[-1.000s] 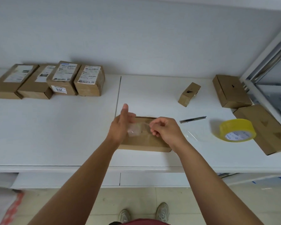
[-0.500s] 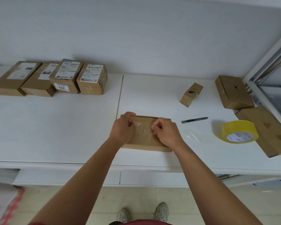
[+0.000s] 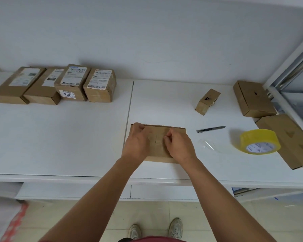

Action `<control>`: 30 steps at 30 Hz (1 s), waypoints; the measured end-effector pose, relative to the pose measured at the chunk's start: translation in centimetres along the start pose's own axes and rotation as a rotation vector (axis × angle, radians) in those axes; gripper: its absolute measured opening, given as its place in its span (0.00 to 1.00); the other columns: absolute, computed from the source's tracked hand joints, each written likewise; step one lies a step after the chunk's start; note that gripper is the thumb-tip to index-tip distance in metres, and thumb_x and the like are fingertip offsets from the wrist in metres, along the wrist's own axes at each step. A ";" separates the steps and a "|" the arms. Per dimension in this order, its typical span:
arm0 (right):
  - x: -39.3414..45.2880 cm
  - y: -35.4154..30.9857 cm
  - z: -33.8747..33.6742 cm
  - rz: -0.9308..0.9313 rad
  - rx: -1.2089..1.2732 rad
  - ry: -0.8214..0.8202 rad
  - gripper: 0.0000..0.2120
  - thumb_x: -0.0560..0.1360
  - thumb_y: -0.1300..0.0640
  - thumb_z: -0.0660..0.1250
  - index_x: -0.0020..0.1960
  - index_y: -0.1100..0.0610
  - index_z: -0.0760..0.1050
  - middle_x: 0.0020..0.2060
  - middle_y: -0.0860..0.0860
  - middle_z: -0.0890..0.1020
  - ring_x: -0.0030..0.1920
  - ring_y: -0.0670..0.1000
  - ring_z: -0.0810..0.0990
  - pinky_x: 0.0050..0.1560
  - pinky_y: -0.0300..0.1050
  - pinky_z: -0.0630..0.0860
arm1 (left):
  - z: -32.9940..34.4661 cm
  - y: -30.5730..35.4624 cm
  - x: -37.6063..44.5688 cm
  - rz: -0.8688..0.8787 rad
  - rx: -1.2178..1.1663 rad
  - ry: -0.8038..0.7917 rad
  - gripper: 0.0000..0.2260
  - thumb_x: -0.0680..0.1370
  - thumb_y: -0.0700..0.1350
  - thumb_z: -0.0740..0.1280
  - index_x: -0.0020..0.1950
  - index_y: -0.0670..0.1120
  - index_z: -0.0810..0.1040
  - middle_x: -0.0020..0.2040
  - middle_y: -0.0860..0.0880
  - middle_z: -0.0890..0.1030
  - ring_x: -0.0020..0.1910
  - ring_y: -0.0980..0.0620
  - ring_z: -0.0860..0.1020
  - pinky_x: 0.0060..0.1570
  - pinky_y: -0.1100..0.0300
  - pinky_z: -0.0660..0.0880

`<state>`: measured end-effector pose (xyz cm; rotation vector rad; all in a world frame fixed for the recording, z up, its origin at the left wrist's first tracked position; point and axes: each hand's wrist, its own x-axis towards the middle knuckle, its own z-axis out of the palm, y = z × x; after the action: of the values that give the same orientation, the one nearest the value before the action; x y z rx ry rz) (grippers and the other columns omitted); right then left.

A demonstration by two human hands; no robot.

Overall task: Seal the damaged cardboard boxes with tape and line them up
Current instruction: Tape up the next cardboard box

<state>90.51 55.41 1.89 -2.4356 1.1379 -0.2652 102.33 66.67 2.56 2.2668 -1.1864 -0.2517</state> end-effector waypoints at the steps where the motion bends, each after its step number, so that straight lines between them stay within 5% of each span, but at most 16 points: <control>1: -0.1 0.1 0.2 0.001 -0.003 0.027 0.08 0.80 0.52 0.61 0.52 0.57 0.74 0.42 0.52 0.81 0.45 0.57 0.79 0.39 0.46 0.68 | 0.1 0.2 -0.4 0.013 0.028 0.027 0.11 0.77 0.39 0.65 0.55 0.54 0.75 0.63 0.47 0.71 0.57 0.46 0.73 0.48 0.56 0.73; 5: -0.7 0.1 0.4 0.027 0.019 0.101 0.16 0.79 0.54 0.62 0.64 0.58 0.68 0.52 0.55 0.77 0.49 0.60 0.78 0.40 0.47 0.69 | 0.9 0.1 -1.3 0.291 0.331 0.082 0.11 0.65 0.34 0.76 0.42 0.45 0.81 0.56 0.44 0.80 0.51 0.39 0.78 0.45 0.49 0.77; 7: -1.3 0.0 0.4 -0.098 -0.045 0.205 0.14 0.77 0.61 0.63 0.62 0.60 0.72 0.55 0.57 0.74 0.51 0.59 0.76 0.40 0.49 0.73 | 0.9 -0.1 -1.3 0.360 0.344 0.101 0.10 0.64 0.33 0.76 0.42 0.44 0.83 0.49 0.47 0.83 0.44 0.43 0.81 0.41 0.52 0.77; 9: -2.2 0.3 0.5 -0.316 -0.146 0.302 0.11 0.76 0.63 0.63 0.57 0.61 0.77 0.59 0.56 0.77 0.54 0.58 0.76 0.44 0.49 0.75 | 1.1 -0.7 -1.9 0.401 0.331 0.118 0.06 0.69 0.38 0.71 0.45 0.44 0.84 0.48 0.50 0.84 0.43 0.46 0.81 0.42 0.54 0.76; 11: -3.1 0.6 0.9 -0.474 -0.244 0.244 0.15 0.79 0.56 0.58 0.59 0.58 0.80 0.62 0.53 0.79 0.60 0.56 0.78 0.56 0.49 0.74 | 1.3 -1.2 -2.3 0.409 0.330 0.098 0.13 0.76 0.46 0.62 0.53 0.45 0.84 0.53 0.50 0.83 0.49 0.47 0.80 0.49 0.53 0.76; 16: -4.4 1.2 1.5 -0.365 -0.344 0.040 0.27 0.83 0.46 0.47 0.73 0.58 0.70 0.73 0.51 0.70 0.74 0.52 0.67 0.73 0.57 0.63 | 1.1 -1.7 -2.8 0.378 0.390 -0.035 0.22 0.80 0.53 0.56 0.67 0.45 0.78 0.65 0.48 0.79 0.62 0.46 0.77 0.63 0.52 0.68; 19: -4.3 1.5 1.7 -0.252 -0.390 -0.042 0.30 0.83 0.41 0.43 0.80 0.55 0.56 0.79 0.48 0.55 0.79 0.47 0.51 0.78 0.52 0.46 | 1.4 -2.3 -3.1 0.389 0.434 -0.118 0.28 0.82 0.56 0.48 0.76 0.43 0.67 0.77 0.47 0.66 0.77 0.47 0.62 0.77 0.51 0.56; 24: -4.4 1.8 1.8 -0.188 -0.390 -0.088 0.30 0.82 0.40 0.40 0.81 0.50 0.47 0.80 0.43 0.46 0.79 0.44 0.40 0.76 0.52 0.36 | 1.7 -2.6 -2.8 0.364 0.520 -0.207 0.34 0.80 0.62 0.35 0.81 0.44 0.46 0.81 0.48 0.45 0.77 0.54 0.37 0.72 0.59 0.30; 30: -4.3 2.0 1.6 -0.197 -0.338 -0.132 0.28 0.82 0.39 0.39 0.80 0.43 0.44 0.78 0.36 0.44 0.79 0.47 0.39 0.76 0.54 0.37 | 2.2 -2.8 -2.5 0.362 0.500 -0.219 0.34 0.77 0.63 0.31 0.81 0.50 0.42 0.81 0.47 0.41 0.80 0.50 0.38 0.76 0.54 0.34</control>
<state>86.91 58.09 -0.42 -2.8177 0.9495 0.0344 101.90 69.01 -1.01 2.4124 -1.9230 -0.0650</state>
